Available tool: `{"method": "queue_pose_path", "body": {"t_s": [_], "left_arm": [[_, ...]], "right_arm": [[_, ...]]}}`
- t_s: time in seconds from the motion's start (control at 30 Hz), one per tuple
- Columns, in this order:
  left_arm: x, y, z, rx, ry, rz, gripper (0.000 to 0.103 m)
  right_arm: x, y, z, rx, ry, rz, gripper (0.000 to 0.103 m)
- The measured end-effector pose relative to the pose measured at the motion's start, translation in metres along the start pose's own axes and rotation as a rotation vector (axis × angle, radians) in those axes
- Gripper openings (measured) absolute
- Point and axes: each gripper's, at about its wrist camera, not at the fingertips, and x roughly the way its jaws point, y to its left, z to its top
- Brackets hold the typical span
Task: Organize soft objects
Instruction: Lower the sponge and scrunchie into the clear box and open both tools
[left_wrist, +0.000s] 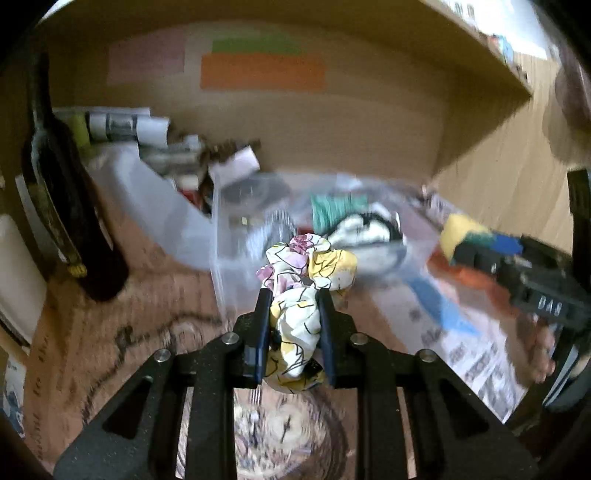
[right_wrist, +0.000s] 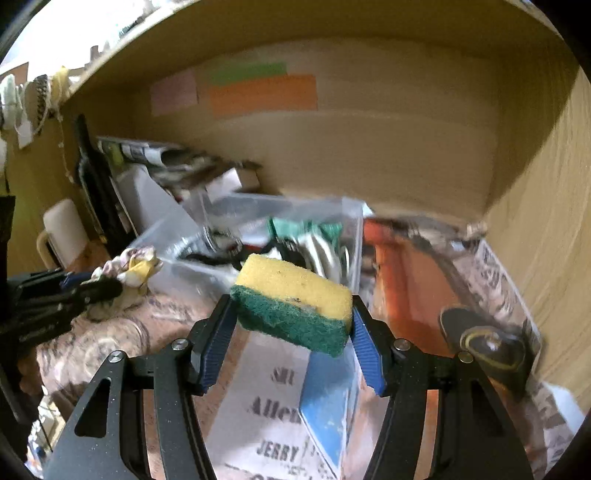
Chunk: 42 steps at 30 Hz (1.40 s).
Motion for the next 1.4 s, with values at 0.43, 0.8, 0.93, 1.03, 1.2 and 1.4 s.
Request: {"method": "queue_pose_path", "body": {"t_s": [0.43, 0.8, 0.93, 1.03, 1.2, 1.4], "left_arm": [[0.022, 0.011, 0.058, -0.064, -0.076, 0.016, 0.023], [0.070, 0.010, 0.064, -0.044, 0.008, 0.042, 0.023], [0.084, 0.010, 0.060, -0.034, 0.048, 0.043, 0.023], [0.095, 0.013, 0.058, -0.040, 0.081, 0.046, 0.024], [0.099, 0.017, 0.055, -0.056, 0.105, 0.046, 0.034], [0.087, 0.016, 0.056, -0.053, 0.083, 0.039, 0.050]], "right_arm": [[0.026, 0.013, 0.040, -0.022, -0.060, 0.056, 0.058], [0.084, 0.021, 0.045, -0.038, 0.051, 0.083, 0.058], [0.098, 0.022, 0.041, -0.041, 0.085, 0.087, 0.060], [0.102, 0.022, 0.039, -0.048, 0.094, 0.084, 0.060], [0.109, 0.024, 0.036, -0.069, 0.109, 0.070, 0.062], [0.106, 0.027, 0.037, -0.090, 0.119, 0.075, 0.072]]}}
